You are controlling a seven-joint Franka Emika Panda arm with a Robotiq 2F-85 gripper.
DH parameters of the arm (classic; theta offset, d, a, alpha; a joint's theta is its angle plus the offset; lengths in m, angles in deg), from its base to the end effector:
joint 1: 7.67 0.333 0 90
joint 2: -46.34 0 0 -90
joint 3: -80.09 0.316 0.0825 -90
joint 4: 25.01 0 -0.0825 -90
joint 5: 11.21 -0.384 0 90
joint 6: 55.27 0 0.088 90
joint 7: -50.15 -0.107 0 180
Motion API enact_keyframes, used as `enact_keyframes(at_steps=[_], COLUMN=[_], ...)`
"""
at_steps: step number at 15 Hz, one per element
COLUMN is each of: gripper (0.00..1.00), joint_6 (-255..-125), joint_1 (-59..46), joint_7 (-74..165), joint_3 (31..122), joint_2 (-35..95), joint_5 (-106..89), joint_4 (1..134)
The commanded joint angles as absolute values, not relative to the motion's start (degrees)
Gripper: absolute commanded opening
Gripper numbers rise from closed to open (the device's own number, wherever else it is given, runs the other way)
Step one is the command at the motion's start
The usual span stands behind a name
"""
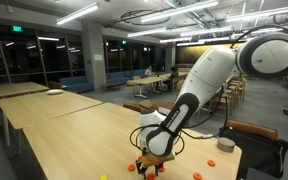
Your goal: Put some rings in the black bowl
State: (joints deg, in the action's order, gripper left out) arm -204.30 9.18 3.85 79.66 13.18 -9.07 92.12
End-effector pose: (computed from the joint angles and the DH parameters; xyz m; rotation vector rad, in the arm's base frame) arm 0.5652 0.1673 0.1509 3.0183 -0.7516 -0.0107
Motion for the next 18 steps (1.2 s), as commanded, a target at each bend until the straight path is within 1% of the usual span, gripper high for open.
enact_keyframes(at_steps=[1,3,5,13,18], gripper=[0.34,0.22,0.26,0.26,0.26], joint_6=[-204.9,-204.8,-204.2,-200.6,-187.9], joint_1=[9.5,9.5,9.3,10.8,7.2], joint_7=[4.8,4.8,5.2,5.4,19.3], joint_3=[79.1,79.1,79.4,80.9,88.4], joint_2=[12.7,12.8,13.3,20.9,23.7], joint_5=[-9.5,-9.5,-9.7,-9.5,-16.2], joint_4=[90.9,90.7,91.0,94.8,93.4])
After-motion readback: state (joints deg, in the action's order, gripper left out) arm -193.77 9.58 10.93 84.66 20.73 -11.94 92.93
